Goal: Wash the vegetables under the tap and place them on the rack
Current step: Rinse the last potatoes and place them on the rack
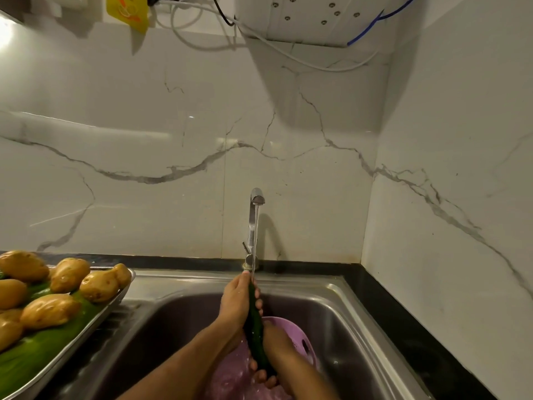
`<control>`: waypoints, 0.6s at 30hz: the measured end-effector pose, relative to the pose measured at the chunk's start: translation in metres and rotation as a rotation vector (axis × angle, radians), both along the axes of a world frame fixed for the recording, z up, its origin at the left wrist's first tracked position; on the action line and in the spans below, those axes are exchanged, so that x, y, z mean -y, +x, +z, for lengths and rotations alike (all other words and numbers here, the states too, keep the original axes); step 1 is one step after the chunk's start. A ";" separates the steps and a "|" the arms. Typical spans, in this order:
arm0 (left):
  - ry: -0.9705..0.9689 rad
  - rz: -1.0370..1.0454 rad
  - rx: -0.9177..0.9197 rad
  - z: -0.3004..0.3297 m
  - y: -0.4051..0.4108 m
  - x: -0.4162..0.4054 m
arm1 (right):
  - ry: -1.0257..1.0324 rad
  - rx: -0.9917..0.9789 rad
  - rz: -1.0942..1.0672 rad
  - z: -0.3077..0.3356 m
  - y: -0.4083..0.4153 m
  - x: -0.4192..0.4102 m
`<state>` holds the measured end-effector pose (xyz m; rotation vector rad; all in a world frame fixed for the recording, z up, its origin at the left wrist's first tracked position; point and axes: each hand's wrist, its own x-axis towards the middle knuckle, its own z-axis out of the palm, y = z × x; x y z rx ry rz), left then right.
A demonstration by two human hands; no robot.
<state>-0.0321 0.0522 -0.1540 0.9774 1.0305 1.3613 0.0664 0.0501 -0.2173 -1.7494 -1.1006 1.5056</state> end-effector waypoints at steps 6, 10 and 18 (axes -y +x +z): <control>-0.062 -0.034 0.176 0.001 -0.010 -0.003 | 0.084 0.033 0.019 0.003 0.000 -0.001; 0.071 -0.017 -0.146 -0.019 -0.005 -0.002 | 0.125 -0.032 -0.028 -0.002 0.005 -0.006; 0.156 -0.014 -0.314 -0.025 -0.002 0.000 | 0.385 -0.118 -0.014 0.004 -0.024 -0.014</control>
